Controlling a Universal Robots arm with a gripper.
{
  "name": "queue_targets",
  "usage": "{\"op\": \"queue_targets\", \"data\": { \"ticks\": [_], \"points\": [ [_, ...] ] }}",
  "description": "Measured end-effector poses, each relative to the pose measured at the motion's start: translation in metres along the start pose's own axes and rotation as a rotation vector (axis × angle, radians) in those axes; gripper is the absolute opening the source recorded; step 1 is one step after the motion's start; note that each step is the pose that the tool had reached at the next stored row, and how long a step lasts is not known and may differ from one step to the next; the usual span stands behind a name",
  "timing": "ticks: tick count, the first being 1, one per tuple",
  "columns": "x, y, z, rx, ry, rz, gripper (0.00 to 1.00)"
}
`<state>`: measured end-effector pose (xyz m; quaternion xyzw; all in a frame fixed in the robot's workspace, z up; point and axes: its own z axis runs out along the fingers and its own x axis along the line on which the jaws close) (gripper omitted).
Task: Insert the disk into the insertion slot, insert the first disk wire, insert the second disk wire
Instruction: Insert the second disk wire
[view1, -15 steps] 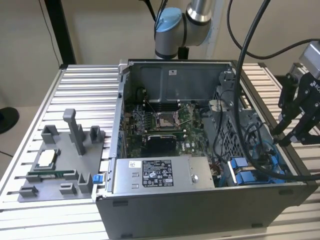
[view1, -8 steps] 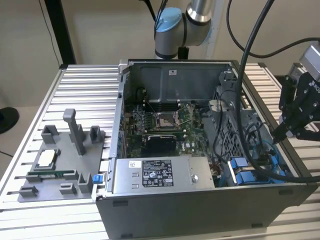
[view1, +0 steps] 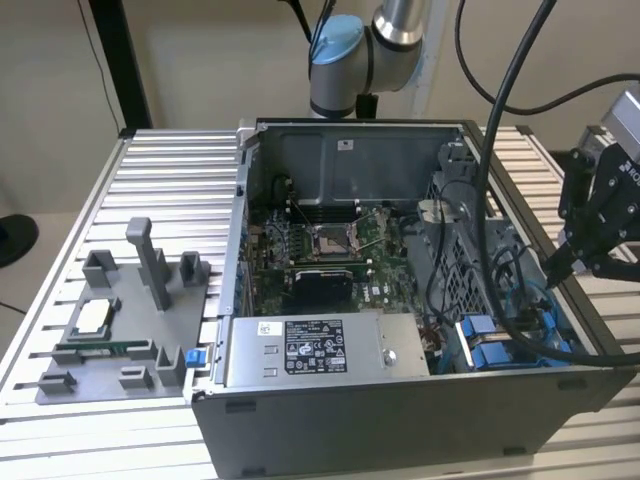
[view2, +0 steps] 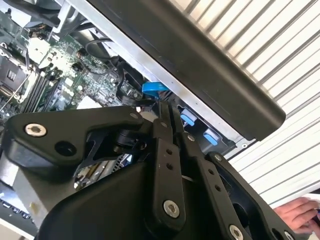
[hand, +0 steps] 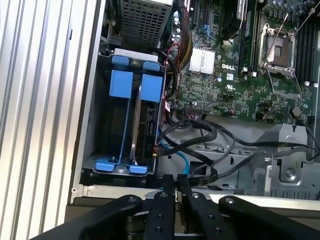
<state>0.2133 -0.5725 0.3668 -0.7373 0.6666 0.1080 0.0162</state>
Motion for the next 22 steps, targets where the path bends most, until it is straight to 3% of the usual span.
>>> {"op": "queue_targets", "data": {
  "ticks": [1, 2, 13, 17, 22],
  "points": [
    [0.0000, -0.0001, 0.0000, -0.0002, 0.0000, 0.000, 0.00],
    [0.0000, -0.0003, -0.0001, -0.0007, 0.0000, 0.000, 1.00],
    [0.0035, -0.0042, 0.0012, -0.0062, -0.0029, 0.001, 1.00],
    [0.0072, -0.0045, 0.0037, -0.0060, -0.0183, -0.001, 1.00],
    [0.0143, -0.0039, 0.0039, -0.0051, -0.0502, -0.006, 1.00]
  ]
}}
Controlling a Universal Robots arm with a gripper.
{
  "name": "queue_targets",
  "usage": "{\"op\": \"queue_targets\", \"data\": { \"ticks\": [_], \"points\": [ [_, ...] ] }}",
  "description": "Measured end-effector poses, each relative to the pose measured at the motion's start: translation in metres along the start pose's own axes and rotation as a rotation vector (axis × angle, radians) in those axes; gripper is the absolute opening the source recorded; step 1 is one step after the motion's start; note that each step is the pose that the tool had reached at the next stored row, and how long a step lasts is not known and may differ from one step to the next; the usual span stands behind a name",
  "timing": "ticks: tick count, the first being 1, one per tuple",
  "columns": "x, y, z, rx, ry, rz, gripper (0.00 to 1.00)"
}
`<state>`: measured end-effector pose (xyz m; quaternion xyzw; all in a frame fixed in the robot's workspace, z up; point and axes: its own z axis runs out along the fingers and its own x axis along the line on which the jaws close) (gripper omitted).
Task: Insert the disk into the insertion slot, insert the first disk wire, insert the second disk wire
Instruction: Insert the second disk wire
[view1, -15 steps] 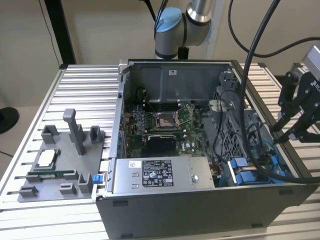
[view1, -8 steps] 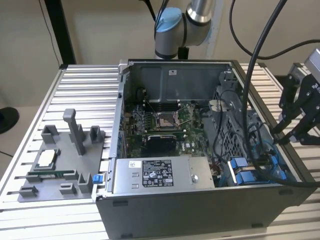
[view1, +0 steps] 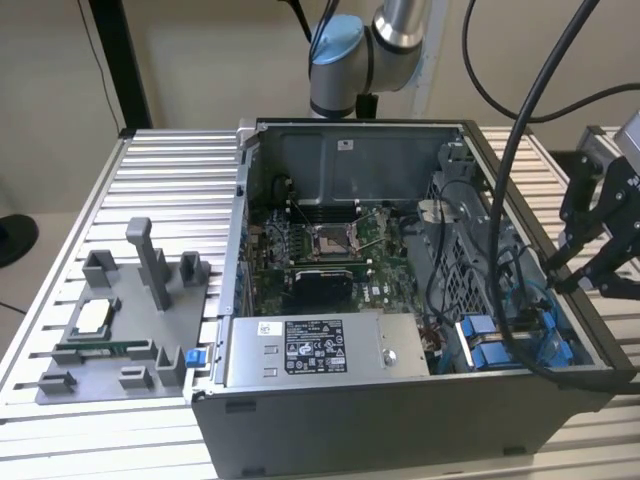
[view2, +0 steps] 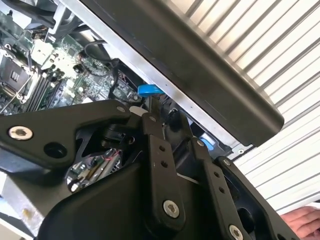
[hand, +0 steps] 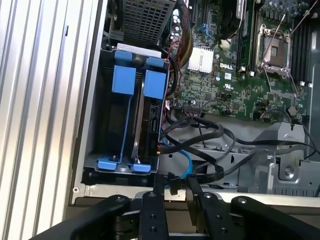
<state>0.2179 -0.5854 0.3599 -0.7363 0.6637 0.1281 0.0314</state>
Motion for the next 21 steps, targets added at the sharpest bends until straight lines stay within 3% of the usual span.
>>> {"op": "queue_targets", "data": {
  "ticks": [8, 14, 15, 21],
  "points": [
    [0.0079, 0.0005, 0.0011, 0.0028, -0.0383, -0.006, 1.00],
    [0.0086, 0.0004, 0.0022, 0.0038, -0.0490, -0.007, 1.00],
    [0.0086, 0.0004, 0.0023, 0.0039, -0.0497, -0.007, 0.00],
    [0.0086, 0.0004, 0.0022, 0.0040, -0.0504, -0.007, 0.00]
  ]
}}
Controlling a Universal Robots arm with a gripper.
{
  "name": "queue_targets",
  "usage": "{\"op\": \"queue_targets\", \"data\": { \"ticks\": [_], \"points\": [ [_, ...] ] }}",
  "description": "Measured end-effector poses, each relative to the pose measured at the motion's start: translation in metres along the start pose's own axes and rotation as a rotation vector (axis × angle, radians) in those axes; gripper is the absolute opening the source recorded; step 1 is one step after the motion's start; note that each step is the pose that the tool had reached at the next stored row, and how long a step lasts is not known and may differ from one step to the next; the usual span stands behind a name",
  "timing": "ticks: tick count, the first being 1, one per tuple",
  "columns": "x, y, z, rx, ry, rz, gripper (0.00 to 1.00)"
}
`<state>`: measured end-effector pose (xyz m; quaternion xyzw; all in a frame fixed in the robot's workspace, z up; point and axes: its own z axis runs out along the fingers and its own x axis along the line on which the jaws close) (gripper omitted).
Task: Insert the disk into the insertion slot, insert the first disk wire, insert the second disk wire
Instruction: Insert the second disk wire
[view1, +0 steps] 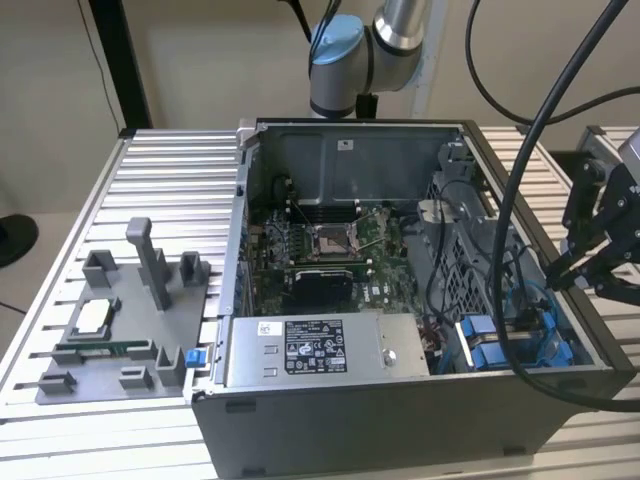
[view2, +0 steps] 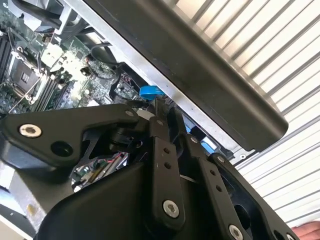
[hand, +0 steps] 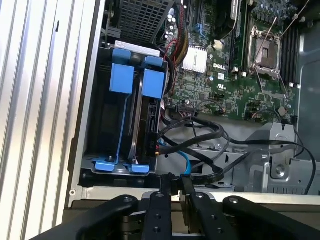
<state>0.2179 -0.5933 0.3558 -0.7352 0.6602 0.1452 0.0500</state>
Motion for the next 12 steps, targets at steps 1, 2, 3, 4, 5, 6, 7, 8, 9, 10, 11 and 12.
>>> {"op": "queue_targets", "data": {
  "ticks": [1, 2, 3, 4, 5, 6, 7, 8, 9, 10, 11, 12],
  "points": [
    [0.0000, 0.0000, 0.0000, 0.0000, -0.0002, 0.000, 0.00],
    [0.0000, 0.0000, 0.0000, 0.0000, -0.0003, 0.000, 0.00],
    [0.0000, 0.0000, 0.0000, 0.0000, -0.0004, 0.000, 0.00],
    [0.0000, 0.0000, 0.0000, 0.0000, -0.0005, 0.000, 0.00],
    [0.0000, 0.0000, 0.0000, 0.0000, -0.0005, 0.000, 0.00],
    [0.0000, 0.0000, 0.0000, 0.0000, -0.0005, 0.000, 0.00],
    [0.0000, 0.0001, 0.0000, 0.0001, -0.0006, 0.000, 0.00],
    [0.0000, 0.0009, -0.0001, 0.0002, -0.0005, 0.000, 0.00],
    [-0.0003, 0.0018, -0.0005, 0.0001, -0.0005, 0.000, 0.00],
    [-0.0007, 0.0032, -0.0012, 0.0001, -0.0005, 0.000, 0.00],
    [-0.0012, 0.0050, -0.0022, 0.0001, -0.0005, 0.000, 0.00],
    [-0.0019, 0.0073, -0.0034, 0.0003, -0.0006, 0.000, 0.00]
  ]
}}
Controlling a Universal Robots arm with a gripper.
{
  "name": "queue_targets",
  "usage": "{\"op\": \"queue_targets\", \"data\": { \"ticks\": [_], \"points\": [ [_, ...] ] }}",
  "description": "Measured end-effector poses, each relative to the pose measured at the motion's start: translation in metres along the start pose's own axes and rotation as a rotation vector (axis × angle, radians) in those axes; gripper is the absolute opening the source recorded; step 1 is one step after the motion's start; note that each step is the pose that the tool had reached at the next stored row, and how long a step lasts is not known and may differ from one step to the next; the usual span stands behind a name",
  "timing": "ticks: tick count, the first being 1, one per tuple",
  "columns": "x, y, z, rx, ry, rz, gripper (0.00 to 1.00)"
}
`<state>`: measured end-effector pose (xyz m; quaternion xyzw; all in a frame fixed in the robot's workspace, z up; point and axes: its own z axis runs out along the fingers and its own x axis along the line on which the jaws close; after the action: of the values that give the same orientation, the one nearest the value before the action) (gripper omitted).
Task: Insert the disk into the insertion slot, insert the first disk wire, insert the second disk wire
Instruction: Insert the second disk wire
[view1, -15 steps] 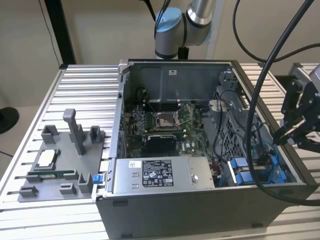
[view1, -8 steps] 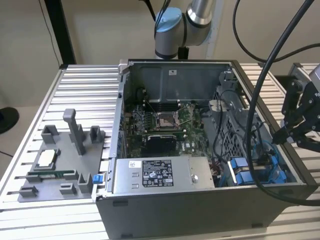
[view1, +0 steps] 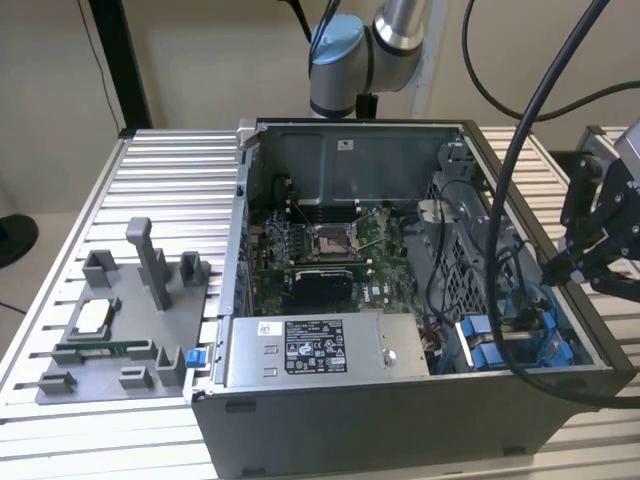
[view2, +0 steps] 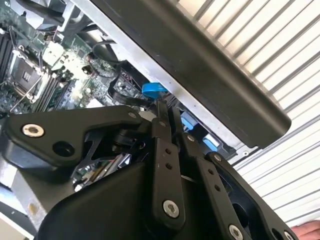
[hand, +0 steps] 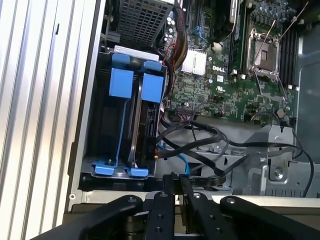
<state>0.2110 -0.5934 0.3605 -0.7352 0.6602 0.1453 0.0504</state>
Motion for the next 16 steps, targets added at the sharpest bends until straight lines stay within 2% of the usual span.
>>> {"op": "queue_targets", "data": {
  "ticks": [12, 14, 16],
  "points": [
    [-0.0050, 0.0280, -0.0048, 0.0149, 0.0018, -0.004, 0.00],
    [-0.0055, 0.0332, -0.0043, 0.0210, 0.0027, -0.006, 0.00],
    [-0.0061, 0.0396, -0.0034, 0.0313, 0.0041, -0.009, 0.00]
  ]
}}
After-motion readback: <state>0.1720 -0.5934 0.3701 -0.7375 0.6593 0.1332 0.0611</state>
